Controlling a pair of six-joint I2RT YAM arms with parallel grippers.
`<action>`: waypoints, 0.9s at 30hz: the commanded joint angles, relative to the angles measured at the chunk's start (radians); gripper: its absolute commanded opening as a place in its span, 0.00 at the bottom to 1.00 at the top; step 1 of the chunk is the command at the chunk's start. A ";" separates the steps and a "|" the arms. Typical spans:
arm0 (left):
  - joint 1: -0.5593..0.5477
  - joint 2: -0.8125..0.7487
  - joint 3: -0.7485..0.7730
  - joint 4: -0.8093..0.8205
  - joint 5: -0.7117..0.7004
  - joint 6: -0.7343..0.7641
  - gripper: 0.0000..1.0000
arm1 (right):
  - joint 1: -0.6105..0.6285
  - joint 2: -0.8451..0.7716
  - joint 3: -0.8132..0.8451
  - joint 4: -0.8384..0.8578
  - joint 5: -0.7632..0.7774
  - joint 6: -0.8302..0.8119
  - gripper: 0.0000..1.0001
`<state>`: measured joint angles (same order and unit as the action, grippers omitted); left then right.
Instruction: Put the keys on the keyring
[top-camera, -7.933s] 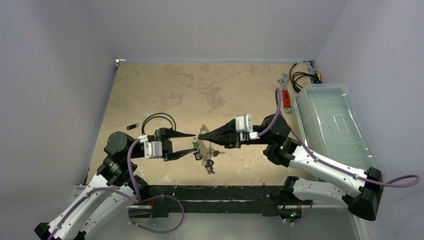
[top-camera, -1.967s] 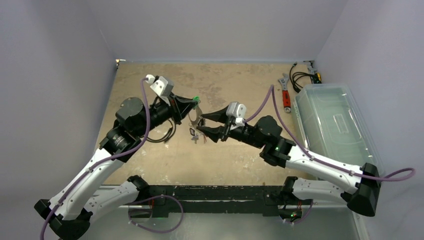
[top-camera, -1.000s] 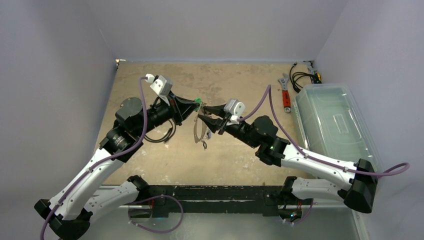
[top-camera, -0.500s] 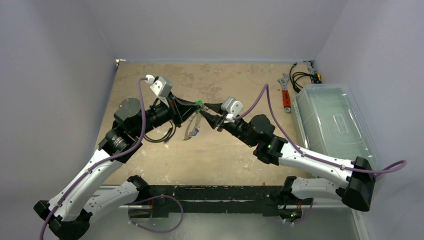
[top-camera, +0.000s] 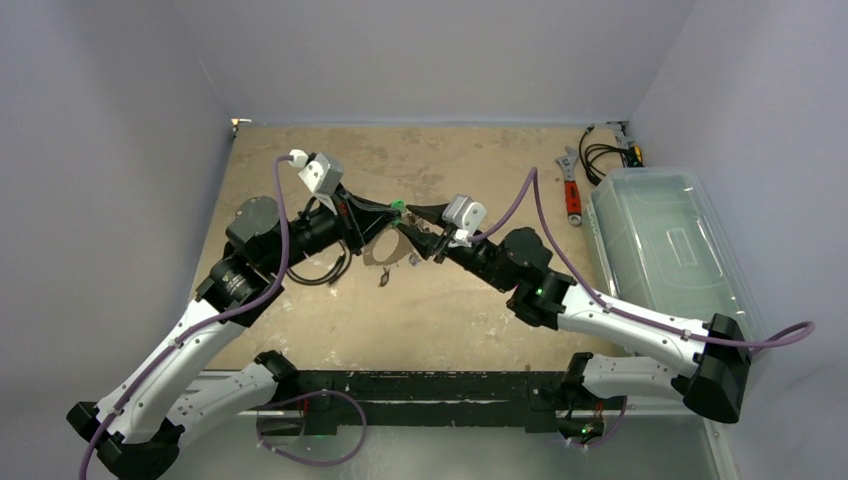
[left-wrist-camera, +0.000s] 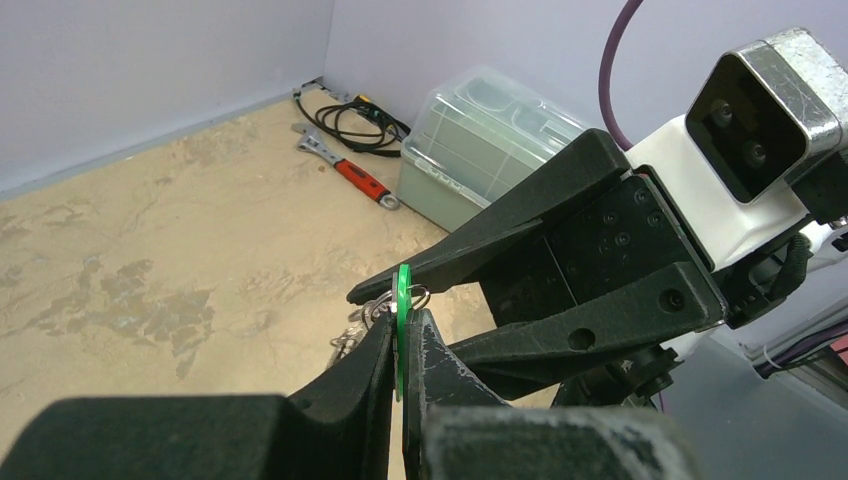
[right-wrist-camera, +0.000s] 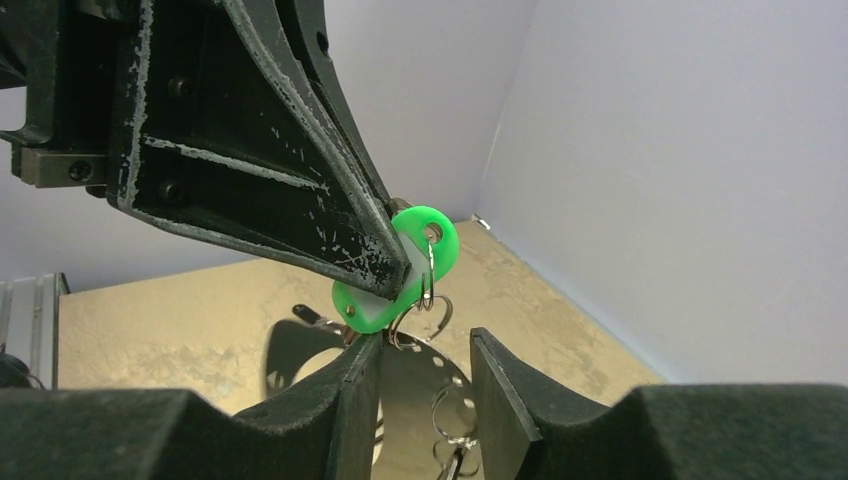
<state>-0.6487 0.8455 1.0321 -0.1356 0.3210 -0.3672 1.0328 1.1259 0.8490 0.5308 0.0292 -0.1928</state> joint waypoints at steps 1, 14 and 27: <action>-0.003 -0.014 0.018 0.070 0.014 -0.017 0.00 | 0.004 -0.011 0.046 0.047 -0.103 -0.016 0.43; -0.002 0.001 0.042 0.054 0.037 -0.026 0.00 | 0.004 -0.001 0.054 0.071 -0.031 -0.020 0.36; -0.002 0.003 0.029 0.063 0.041 -0.034 0.00 | 0.004 -0.008 0.060 0.067 -0.018 -0.025 0.23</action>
<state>-0.6487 0.8516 1.0325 -0.1211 0.3340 -0.3756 1.0351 1.1263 0.8490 0.5323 -0.0166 -0.2062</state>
